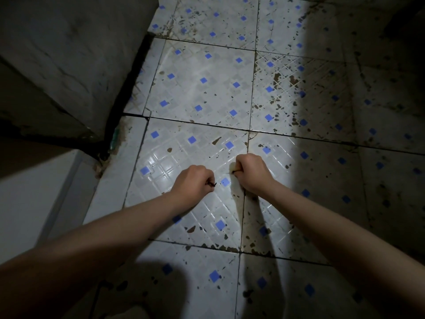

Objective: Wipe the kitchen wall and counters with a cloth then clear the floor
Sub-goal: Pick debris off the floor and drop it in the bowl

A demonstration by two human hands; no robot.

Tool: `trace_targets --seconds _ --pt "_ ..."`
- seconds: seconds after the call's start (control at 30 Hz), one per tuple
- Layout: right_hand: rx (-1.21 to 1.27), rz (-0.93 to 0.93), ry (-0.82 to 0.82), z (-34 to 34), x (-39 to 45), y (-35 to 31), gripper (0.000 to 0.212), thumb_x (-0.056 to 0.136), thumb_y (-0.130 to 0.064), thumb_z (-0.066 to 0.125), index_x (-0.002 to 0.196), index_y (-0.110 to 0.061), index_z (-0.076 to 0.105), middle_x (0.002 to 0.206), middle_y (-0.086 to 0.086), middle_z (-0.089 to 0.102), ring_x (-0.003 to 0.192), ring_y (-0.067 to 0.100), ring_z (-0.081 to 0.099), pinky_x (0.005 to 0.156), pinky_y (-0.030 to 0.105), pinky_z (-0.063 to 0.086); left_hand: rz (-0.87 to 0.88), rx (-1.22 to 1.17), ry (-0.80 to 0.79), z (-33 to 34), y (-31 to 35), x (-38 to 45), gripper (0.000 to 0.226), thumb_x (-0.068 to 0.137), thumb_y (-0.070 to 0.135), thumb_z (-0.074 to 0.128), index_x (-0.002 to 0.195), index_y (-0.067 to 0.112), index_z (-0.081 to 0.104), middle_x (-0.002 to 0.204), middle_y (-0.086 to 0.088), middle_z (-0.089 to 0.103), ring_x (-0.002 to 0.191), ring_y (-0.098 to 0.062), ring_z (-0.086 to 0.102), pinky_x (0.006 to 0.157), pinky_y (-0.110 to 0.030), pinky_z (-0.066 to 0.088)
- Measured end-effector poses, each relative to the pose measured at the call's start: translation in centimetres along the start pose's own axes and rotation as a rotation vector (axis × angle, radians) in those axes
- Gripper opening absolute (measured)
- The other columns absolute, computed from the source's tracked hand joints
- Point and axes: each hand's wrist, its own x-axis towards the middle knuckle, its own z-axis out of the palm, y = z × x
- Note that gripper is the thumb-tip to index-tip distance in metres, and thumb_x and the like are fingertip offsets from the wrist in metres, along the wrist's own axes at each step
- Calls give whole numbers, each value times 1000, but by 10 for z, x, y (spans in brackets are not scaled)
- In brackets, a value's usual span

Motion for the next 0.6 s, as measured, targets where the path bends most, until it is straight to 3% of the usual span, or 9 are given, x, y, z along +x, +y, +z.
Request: trace_targets --seconds 0.17,0.3,0.47,0.6 --pt "64 25 25 -5 -1 3 17 80 5 54 65 -3 52 72 9 52 73 23 50 65 35 44 -1 -23 15 -2 -2 -2 9 87 16 63 93 11 67 92 -3 66 83 -16 58 69 -21 37" --pt "77 33 35 -4 -2 3 34 78 6 53 55 -15 40 71 8 53 72 24 52 61 31 42 -19 -36 45 -6 -9 -4 6 85 13 63 90 13 68 89 -2 69 83 -18 62 69 -21 40" --pt "72 53 44 -3 -5 4 20 78 6 51 67 -10 51 75 9 57 74 27 55 66 39 50 3 -57 58 -7 -7 -7 12 84 13 64 93 14 72 92 -1 71 84 -16 64 76 -23 49" --pt "72 72 60 -5 -11 10 15 79 4 53 71 -8 55 76 10 60 74 27 56 66 39 50 9 -50 65 -2 3 -3 15 86 18 64 97 14 73 97 -1 72 87 -17 65 77 -23 47"
